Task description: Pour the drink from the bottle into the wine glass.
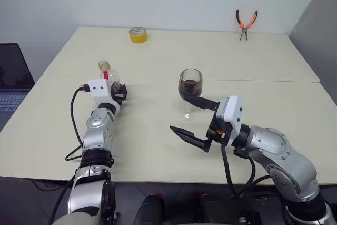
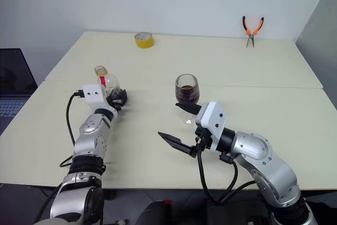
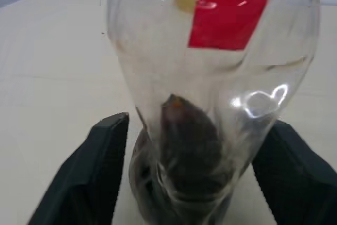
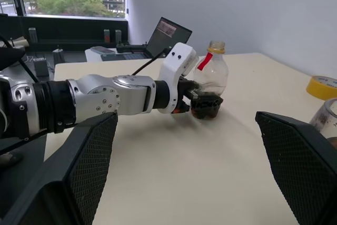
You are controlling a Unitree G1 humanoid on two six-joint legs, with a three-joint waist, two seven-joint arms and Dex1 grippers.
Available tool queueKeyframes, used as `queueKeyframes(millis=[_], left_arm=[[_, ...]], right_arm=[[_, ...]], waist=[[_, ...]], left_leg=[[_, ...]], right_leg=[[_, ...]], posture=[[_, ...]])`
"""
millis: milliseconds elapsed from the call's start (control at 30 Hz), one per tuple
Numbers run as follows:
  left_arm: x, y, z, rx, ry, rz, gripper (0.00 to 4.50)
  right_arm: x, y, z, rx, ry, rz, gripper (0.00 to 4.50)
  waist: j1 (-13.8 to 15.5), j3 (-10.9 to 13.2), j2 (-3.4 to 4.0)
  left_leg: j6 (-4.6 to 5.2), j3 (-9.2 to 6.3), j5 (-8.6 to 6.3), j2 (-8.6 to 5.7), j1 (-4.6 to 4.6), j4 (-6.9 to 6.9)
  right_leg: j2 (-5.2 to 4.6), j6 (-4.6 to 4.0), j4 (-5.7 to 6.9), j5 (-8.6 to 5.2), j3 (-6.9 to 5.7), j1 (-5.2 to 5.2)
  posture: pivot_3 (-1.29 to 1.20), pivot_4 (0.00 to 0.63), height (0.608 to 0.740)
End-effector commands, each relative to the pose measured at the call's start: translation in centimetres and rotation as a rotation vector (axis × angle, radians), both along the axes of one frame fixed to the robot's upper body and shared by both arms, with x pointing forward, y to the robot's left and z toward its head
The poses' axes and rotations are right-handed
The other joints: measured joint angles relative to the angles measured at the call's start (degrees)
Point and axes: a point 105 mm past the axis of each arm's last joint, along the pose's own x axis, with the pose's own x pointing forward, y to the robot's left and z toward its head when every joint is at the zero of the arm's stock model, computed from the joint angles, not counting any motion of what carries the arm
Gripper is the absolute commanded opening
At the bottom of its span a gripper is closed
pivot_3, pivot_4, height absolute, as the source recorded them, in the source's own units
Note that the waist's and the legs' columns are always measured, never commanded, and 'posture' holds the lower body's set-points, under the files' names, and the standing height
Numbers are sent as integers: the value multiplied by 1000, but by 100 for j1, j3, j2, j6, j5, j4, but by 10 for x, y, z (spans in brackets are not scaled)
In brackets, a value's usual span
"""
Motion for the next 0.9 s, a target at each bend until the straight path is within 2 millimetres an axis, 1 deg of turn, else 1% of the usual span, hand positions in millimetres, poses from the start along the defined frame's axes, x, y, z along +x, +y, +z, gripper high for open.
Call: queueKeyframes(millis=[33, 133, 267, 367, 433, 533, 567, 667, 767, 900], left_arm=[[-6, -5, 23, 33, -86, -29, 4474], [-17, -9, 22, 47, -85, -45, 4474], [-40, -6, 20, 54, -72, -21, 4474], [-55, -4, 18, 87, -57, 7, 4474], [-61, -4, 14, 107, -30, 26, 4474], [-75, -17, 4, 147, -21, -24, 4474], [-77, -22, 3, 153, -32, -50, 4474], [-79, -29, 0, 145, -36, -66, 4474], [-81, -34, 4, 152, -81, -69, 4474], [-82, -36, 4, 142, -98, -58, 4474]], right_arm=[[-3, -4, 12, 17, -58, -5, 4500], [-2, -12, 12, 21, -61, -36, 4500], [1, -32, 2, 8, -30, -150, 4500], [0, -42, -11, 0, 9, -198, 4500], [3, -50, -22, 2, 35, -251, 4500], [27, -78, -48, 42, 34, -466, 4500], [34, -86, -53, 47, 7, -537, 4500], [46, -97, -59, 105, -30, -663, 4500], [51, -96, -58, 213, -50, -719, 4500], [58, -100, -63, 287, -40, -788, 4500]], waist=[[-1, 0, 0], [0, 0, 0], [3, 0, 0], [9, 0, 0], [10, 0, 0], [9, -6, -4], [6, -6, -4], [11, -4, -1], [11, -3, 1], [10, -3, 1]], left_leg=[[0, 0, 0, 0, 0, 0], [-1, 1, 0, 0, 0, 0], [-2, 0, -2, 1, 0, -2], [-2, -1, -2, 2, 1, -3], [-2, -1, -2, 2, 3, -5], [0, -2, -4, 2, 16, -8], [0, -1, -5, 2, 22, -10], [0, 2, -6, 1, 20, -9], [0, -1, -6, 4, 19, -11], [0, 2, -6, 4, 19, -12]], right_leg=[[0, 0, 0, 0, 0, 0], [0, 0, -2, 0, 2, 0], [-2, 0, -5, 0, 3, 4], [-2, 0, -5, 0, 3, 5], [-1, 0, -7, 0, 2, 8], [0, 2, -21, -1, 0, 28], [0, 1, -26, -1, 1, 34], [0, 1, -25, -1, 4, 30], [3, 1, -24, -1, 2, 29], [3, 1, -26, -1, 3, 29]], posture=[[0, 150, 740], [0, 150, 740], [0, 150, 740], [0, 150, 740], [0, 150, 740], [0, 150, 740], [0, 150, 740], [0, 150, 740], [0, 150, 740], [0, 150, 740]])
